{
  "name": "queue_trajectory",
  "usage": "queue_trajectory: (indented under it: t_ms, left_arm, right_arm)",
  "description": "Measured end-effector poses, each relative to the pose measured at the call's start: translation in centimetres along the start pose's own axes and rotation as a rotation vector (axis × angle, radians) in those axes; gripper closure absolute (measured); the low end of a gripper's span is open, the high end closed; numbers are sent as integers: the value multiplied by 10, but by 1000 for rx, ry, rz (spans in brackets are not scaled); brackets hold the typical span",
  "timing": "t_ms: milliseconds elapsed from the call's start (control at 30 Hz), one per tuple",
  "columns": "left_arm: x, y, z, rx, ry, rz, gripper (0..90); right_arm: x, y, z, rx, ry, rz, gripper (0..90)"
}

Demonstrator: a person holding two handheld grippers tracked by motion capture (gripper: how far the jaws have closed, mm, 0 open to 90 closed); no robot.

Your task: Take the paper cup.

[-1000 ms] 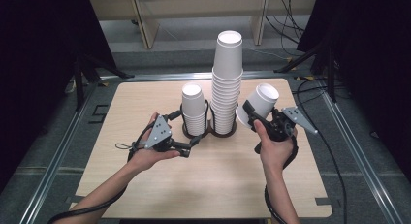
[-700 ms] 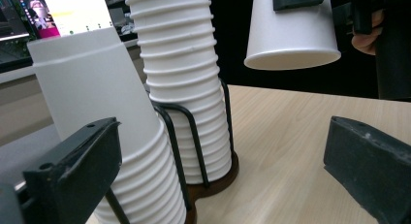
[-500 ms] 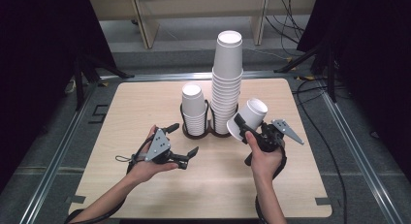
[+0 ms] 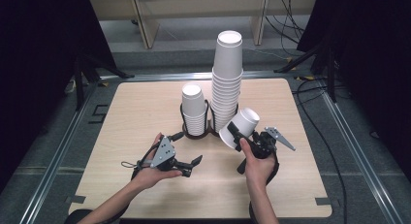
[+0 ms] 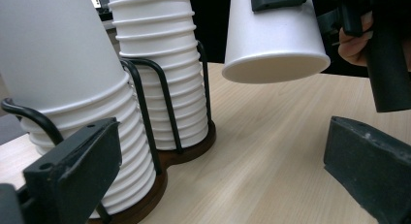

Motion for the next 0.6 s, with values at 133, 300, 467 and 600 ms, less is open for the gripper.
queue_trajectory:
  t_ms: [133,300,467,600]
  left_arm:
    - [-5,-5,-3,7,14,-16,0]
    - [-11,-10,-6,16,35,-41,0]
    - [-11,-12,-9,30,38,-31,0]
    - [-11,-14,-10,32,38,-32,0]
  right_arm:
    - [-2,0,-6,1,-17,1,199]
    - [-2,-2,-16,14,-51,6,199]
    - [-1,-5,-25,18,-79,18,199]
    - [-3,-7,-31,20,-104,8,199]
Point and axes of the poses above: each handheld gripper's, and its own axes: y roughly backward along the jaws, z roughly out of its top, x roughly to its left, the point moved 6 cm from there along -y, roughly forward along the jaws, and after that the axes turned 10 degrees about z, right-handed, at the moved point
